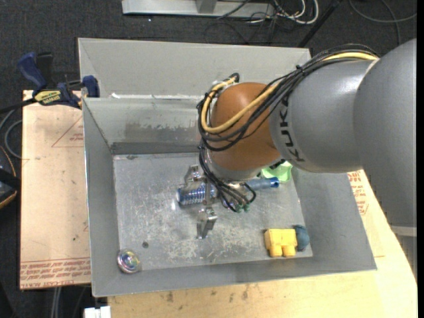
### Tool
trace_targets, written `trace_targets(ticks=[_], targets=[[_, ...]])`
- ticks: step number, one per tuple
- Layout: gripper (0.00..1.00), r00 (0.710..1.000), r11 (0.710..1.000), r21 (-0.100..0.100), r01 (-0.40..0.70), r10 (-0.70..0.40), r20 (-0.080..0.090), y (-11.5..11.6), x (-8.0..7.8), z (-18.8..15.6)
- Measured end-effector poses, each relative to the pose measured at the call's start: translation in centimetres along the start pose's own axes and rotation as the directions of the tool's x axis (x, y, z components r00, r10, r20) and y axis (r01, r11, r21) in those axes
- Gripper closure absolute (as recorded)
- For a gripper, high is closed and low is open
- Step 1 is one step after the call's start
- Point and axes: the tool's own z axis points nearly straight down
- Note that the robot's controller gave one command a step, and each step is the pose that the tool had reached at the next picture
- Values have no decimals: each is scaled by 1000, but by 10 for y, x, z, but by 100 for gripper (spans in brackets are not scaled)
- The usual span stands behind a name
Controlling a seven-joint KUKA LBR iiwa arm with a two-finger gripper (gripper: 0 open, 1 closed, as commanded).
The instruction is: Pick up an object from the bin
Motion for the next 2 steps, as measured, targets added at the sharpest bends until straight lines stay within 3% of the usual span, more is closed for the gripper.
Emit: trace_targets(ticks=[1, 2], targets=[[0, 1000, 1000, -5, 7, -7, 26, -73, -53, 55], [100, 999, 1000, -1, 16, -16, 30, -70, -54, 48]])
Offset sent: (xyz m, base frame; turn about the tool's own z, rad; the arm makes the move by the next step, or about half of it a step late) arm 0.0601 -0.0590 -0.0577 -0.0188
